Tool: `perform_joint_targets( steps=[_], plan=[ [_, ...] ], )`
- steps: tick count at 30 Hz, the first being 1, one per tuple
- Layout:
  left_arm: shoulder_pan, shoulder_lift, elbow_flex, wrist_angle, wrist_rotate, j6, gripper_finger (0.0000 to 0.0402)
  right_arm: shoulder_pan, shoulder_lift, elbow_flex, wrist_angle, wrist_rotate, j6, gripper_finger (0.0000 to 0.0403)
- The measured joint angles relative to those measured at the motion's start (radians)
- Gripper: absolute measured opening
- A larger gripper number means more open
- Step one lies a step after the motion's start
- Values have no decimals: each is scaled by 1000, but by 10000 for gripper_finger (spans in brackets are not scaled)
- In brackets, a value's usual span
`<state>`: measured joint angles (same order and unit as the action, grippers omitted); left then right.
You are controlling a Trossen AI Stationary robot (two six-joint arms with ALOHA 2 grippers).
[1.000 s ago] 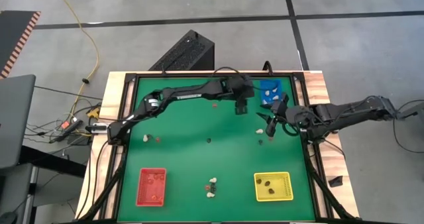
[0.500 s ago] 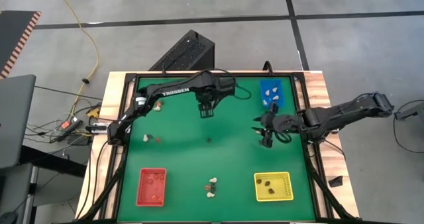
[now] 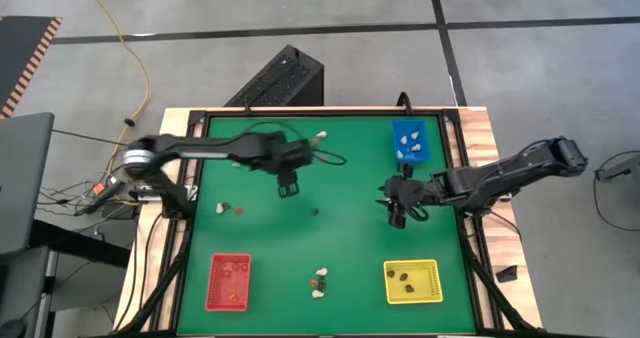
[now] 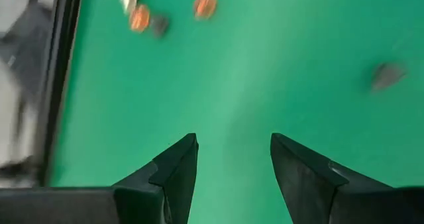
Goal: Sort Halloween decoration
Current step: Put the black skull toy into the yellow bin
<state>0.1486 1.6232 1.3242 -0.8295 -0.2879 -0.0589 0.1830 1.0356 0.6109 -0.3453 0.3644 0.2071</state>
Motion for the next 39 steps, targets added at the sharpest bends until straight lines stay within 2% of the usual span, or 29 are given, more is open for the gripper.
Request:
perform_joint_targets(
  steps=[5, 9, 11, 13, 15, 18, 21, 26, 30, 34, 39],
  plan=[
    [-27, -224, -374, 479, 92, 9, 181, -2, 98, 0, 219, -20, -106, 195],
    [-34, -335, -600, 801, 91, 45, 181, -10, 204, 1, 435, -90, -175, 195],
    [-31, -366, -707, 984, 89, 73, 181, -19, 251, 9, 476, -112, -189, 195],
    [-26, -384, -812, 1179, 89, 103, 181, -29, 279, 40, 403, -106, -184, 195],
    [-15, -382, -899, 1386, 92, 118, 181, -43, 281, 96, 225, -104, -140, 195],
    [8, -378, -996, 1581, 89, 127, 181, -76, 280, 202, -77, -103, -5, 195],
    [33, -382, -1036, 1640, 91, 126, 181, -115, 280, 261, -330, -111, 125, 195],
    [52, -379, -1036, 1627, 121, 105, 181, -193, 280, 268, -504, -227, 125, 195],
    [52, -379, -1036, 1621, 159, 107, 181, -245, 295, 268, -552, -314, 102, 195],
    [52, -379, -1036, 1620, 176, 107, 180, -223, 299, 268, -558, -431, 111, 195],
    [52, -379, -1036, 1621, 176, 108, 180, -125, 299, 268, -554, -423, 190, 195]
  ],
)
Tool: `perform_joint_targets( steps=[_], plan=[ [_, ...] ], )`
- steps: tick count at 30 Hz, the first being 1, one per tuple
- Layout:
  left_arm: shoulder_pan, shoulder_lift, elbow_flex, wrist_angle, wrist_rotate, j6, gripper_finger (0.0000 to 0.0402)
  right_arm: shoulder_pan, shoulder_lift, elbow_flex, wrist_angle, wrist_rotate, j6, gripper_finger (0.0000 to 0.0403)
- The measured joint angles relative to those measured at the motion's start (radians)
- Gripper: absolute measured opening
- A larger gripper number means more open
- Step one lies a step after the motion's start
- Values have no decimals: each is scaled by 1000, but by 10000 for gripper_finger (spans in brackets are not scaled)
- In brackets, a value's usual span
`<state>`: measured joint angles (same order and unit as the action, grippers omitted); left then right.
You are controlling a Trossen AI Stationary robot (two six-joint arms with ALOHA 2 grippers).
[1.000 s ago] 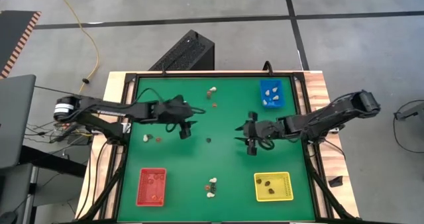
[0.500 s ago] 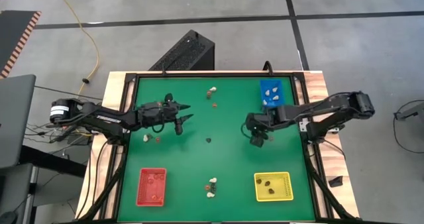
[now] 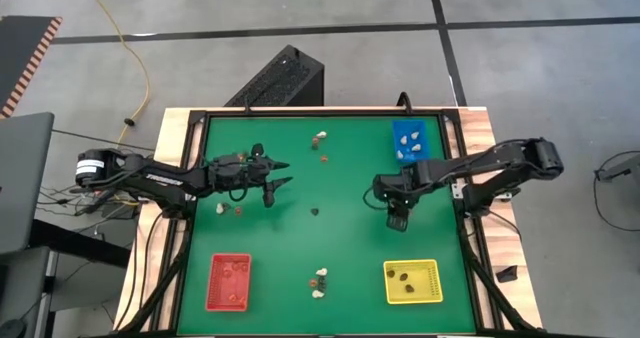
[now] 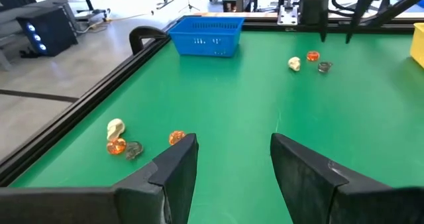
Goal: Sort Halloween decoration
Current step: Put the black skull toy into the yellow bin
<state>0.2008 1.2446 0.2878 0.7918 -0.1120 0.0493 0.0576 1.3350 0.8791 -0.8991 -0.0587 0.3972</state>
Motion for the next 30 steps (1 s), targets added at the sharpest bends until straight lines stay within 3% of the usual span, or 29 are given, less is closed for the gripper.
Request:
perform_joint_targets(
  steps=[6, 12, 30],
  plan=[
    [0, 0, 0, 1, -1, 2, 180, 112, 9, -52, 109, 100, 22, 195],
    [0, 1, 0, 4, -2, -6, 180, 133, 10, -87, 136, 182, 38, 195],
    [0, 1, 0, 1, -4, -3, 180, 150, 10, -216, 305, 203, 77, 195]
  ],
)
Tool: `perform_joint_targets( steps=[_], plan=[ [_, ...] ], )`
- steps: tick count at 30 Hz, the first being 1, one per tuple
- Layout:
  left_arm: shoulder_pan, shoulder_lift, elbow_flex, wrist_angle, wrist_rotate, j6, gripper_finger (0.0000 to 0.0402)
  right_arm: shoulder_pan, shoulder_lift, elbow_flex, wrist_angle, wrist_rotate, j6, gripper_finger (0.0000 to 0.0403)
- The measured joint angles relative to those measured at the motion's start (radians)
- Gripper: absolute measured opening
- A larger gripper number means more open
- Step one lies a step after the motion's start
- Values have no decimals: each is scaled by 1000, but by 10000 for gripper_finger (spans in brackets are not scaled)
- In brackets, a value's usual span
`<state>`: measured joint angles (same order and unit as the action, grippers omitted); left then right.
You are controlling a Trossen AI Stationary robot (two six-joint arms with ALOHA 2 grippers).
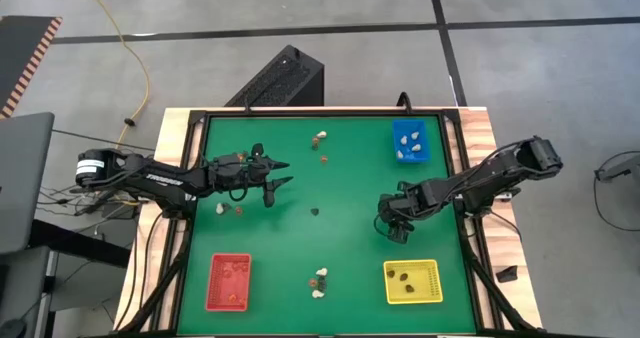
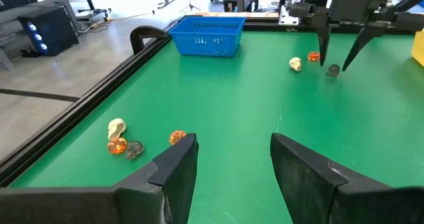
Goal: Sort Halloween decoration
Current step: Put the black skull toy into the yellow bin
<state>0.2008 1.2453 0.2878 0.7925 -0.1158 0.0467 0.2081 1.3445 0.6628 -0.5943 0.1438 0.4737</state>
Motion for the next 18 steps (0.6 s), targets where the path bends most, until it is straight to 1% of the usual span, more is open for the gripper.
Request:
perform_joint_targets(
  steps=[6, 13, 18],
  plan=[
    [0, 0, 0, 0, 0, -2, 180, 1, 0, -20, 13, 21, 9, 195],
    [0, 0, 0, 0, 0, -2, 180, 2, -2, -80, 106, 21, 19, 195],
    [0, 0, 0, 0, 0, -2, 180, 2, -2, -84, 116, 30, 18, 195]
  ],
)
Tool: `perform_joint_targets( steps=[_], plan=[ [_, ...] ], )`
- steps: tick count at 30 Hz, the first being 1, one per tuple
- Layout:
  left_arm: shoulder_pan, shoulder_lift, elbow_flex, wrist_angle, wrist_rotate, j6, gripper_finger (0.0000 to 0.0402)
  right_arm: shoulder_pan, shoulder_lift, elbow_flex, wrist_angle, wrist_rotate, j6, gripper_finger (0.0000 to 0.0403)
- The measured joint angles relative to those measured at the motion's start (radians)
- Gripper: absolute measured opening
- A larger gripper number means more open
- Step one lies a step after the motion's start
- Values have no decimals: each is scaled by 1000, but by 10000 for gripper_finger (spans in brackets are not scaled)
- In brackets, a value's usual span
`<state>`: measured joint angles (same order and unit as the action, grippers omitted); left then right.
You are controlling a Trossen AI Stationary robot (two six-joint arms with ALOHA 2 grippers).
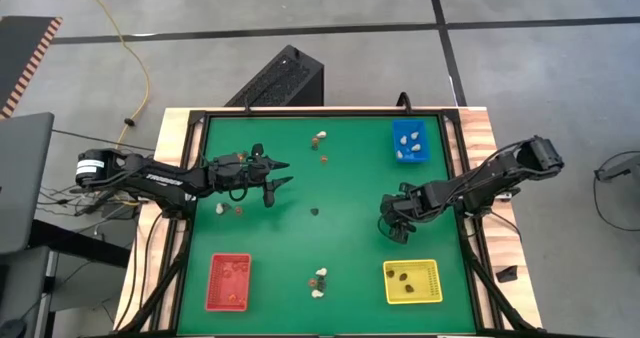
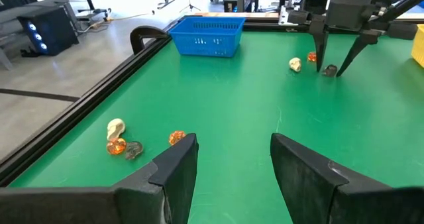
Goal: Sort Halloween decoration
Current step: Put the black skull toy into the yellow bin
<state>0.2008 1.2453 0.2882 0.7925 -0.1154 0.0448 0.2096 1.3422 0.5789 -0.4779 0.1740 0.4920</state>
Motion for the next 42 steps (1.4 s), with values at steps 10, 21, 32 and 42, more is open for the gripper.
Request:
perform_joint_targets(
  steps=[10, 21, 32, 42],
  plan=[
    [0, 0, 0, 0, 0, 0, 180, -2, 1, -1, 17, 3, 58, 195],
    [0, 0, 0, 0, 0, -3, 180, -15, 2, -1, 18, -2, 125, 186],
    [0, 0, 0, 0, 2, -4, 180, -23, 4, 28, -24, -34, 127, 99],
    [0, 0, 0, 0, 1, -4, 180, 38, 3, 183, -74, -230, 52, 95]
  ],
)
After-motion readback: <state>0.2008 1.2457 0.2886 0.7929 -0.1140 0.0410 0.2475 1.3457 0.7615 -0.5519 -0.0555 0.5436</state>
